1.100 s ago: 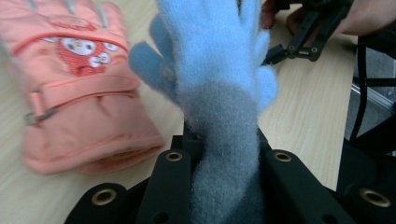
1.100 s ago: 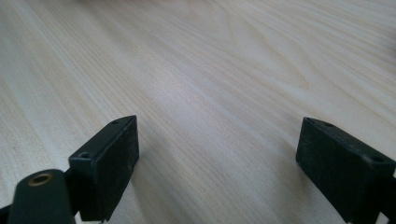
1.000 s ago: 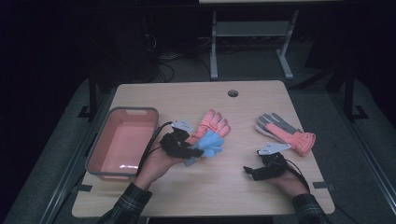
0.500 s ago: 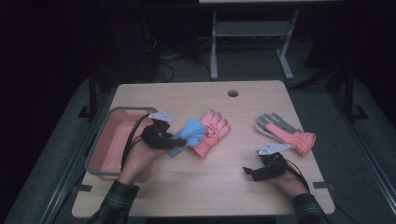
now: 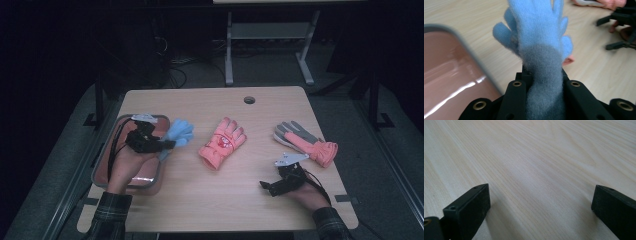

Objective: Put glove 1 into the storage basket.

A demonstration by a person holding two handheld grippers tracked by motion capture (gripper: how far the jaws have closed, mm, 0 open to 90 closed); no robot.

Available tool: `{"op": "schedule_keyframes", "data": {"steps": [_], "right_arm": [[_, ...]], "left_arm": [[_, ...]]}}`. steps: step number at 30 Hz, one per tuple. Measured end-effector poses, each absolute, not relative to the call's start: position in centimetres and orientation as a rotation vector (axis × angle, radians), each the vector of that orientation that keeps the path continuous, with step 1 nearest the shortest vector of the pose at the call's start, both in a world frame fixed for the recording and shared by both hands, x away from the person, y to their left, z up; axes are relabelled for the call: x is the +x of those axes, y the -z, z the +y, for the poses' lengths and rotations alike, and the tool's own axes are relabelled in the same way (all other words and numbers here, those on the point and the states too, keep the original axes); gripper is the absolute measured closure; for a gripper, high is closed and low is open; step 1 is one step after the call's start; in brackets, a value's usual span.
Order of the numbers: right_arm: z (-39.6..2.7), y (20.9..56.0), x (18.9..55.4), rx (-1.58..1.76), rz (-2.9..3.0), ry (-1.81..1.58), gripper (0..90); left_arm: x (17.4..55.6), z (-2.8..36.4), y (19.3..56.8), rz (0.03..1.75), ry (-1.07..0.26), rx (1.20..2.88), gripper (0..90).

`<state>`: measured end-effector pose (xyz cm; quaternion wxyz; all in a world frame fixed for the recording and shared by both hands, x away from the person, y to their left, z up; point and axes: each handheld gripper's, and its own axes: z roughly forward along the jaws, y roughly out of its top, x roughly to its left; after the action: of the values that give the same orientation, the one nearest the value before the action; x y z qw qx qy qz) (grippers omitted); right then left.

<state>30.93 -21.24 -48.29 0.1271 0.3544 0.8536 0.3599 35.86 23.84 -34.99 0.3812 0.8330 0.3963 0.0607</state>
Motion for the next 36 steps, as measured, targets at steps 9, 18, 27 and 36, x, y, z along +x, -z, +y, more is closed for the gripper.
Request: {"op": "schedule_keyframes", "data": {"steps": [9, 18, 27, 36], "right_arm": [[-21.2, 48.3, 30.9, 1.032, 2.485, -1.048, 1.8], [-21.2, 48.3, 30.9, 1.028, 2.484, -1.049, 1.9], [-21.2, 48.3, 31.0, 1.022, 2.486, -1.05, 1.9], [-21.2, 48.3, 31.0, 1.02, 2.488, -1.05, 1.8]], "left_arm": [[36.5, 28.1, 35.6, 1.153, -0.225, 2.09, 77.3], [37.6, 30.4, 37.8, 1.281, -0.249, 2.098, 77.2], [38.4, 31.3, 40.1, 1.359, -0.25, 2.123, 77.2], [39.2, 31.9, 42.0, 1.413, -0.219, 2.162, 76.6]]}}
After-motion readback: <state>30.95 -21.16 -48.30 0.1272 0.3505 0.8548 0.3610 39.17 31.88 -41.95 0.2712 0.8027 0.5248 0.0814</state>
